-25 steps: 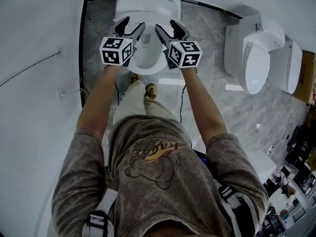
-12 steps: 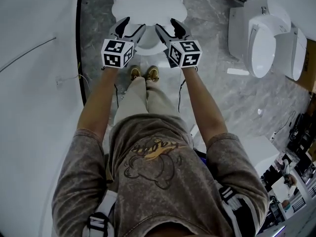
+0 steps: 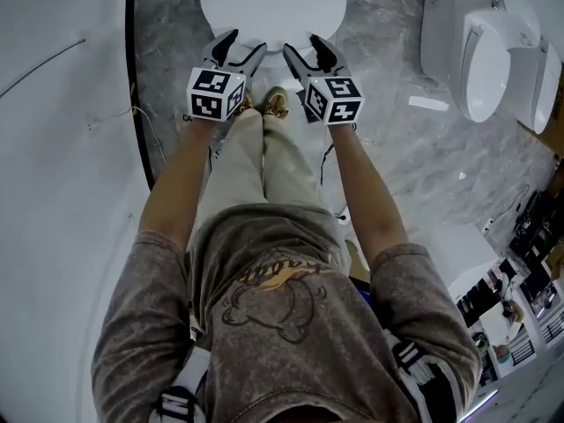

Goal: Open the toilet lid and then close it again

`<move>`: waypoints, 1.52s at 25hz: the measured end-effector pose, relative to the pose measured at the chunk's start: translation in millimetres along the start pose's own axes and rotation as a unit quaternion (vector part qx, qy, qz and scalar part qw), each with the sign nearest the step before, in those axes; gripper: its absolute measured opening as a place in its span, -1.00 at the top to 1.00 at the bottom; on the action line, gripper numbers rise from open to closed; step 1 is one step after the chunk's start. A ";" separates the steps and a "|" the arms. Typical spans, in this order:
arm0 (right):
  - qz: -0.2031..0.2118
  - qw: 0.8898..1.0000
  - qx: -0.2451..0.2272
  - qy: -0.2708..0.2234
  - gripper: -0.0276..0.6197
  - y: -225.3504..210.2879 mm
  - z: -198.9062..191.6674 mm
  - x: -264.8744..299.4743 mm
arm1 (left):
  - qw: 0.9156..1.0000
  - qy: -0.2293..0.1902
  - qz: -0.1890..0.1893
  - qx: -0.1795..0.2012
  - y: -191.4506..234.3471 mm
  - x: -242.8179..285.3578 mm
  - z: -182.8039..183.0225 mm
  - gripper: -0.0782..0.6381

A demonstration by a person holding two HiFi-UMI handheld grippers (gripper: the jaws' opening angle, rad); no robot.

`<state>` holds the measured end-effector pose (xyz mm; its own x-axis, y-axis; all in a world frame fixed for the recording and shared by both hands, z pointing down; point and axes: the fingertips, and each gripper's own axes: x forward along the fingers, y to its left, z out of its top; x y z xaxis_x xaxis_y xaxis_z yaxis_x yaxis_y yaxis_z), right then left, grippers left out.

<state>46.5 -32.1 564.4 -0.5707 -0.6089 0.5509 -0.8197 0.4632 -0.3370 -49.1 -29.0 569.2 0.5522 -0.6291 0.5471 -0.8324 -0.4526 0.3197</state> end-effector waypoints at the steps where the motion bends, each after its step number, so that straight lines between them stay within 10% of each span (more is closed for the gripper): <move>1: -0.002 1.000 0.002 0.005 0.05 -1.4 -10.1 1.5 | 1.000 0.006 0.000 -0.001 0.3 2.5 -9.9 0.03; 24: -0.017 0.996 0.035 0.079 0.09 -41.3 -192.2 75.2 | 0.996 0.089 0.021 -0.026 37.2 75.3 -190.6 0.03; 33: -0.024 0.995 0.045 0.088 0.28 -46.6 -192.0 77.2 | 0.995 0.094 0.015 -0.032 41.7 73.6 -188.5 0.06; 38: -0.032 0.997 0.052 0.056 0.29 -45.3 -131.7 45.6 | 0.997 0.065 0.018 -0.032 31.6 48.2 -122.9 0.06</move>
<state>64.2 4.0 705.3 -0.5132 -0.5566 0.6533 -0.8580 0.3526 -0.3735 -54.5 4.1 700.7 0.5141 -0.5549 0.6541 -0.8554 -0.3876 0.3435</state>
